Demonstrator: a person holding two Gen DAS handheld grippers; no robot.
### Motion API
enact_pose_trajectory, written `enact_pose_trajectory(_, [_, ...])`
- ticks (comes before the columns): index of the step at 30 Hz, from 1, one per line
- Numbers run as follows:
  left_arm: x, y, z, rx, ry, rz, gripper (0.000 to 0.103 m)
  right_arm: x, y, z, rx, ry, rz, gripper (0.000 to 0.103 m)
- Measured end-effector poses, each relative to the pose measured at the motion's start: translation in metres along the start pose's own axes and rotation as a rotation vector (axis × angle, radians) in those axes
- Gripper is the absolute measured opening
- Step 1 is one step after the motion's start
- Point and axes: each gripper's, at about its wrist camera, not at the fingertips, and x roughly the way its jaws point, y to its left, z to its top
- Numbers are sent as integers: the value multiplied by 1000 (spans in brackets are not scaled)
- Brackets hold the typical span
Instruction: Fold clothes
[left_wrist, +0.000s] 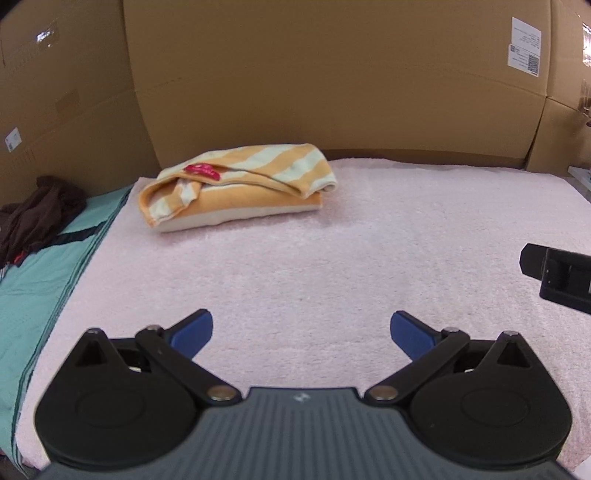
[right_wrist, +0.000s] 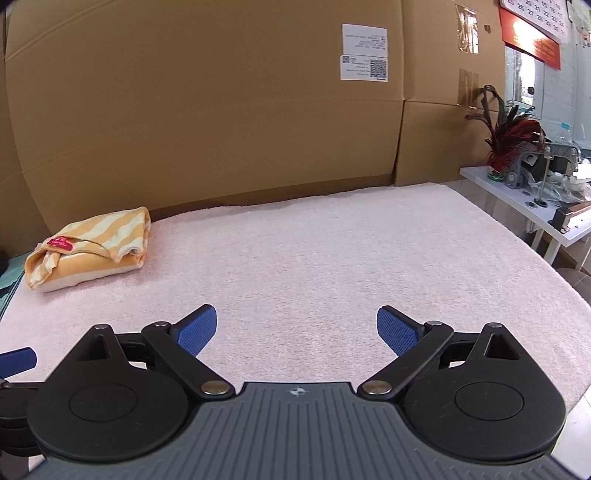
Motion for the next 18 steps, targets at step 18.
enact_pose_trajectory(18, [-1, 60, -12, -95, 11, 84, 102, 1, 53, -7, -94, 27, 103, 96])
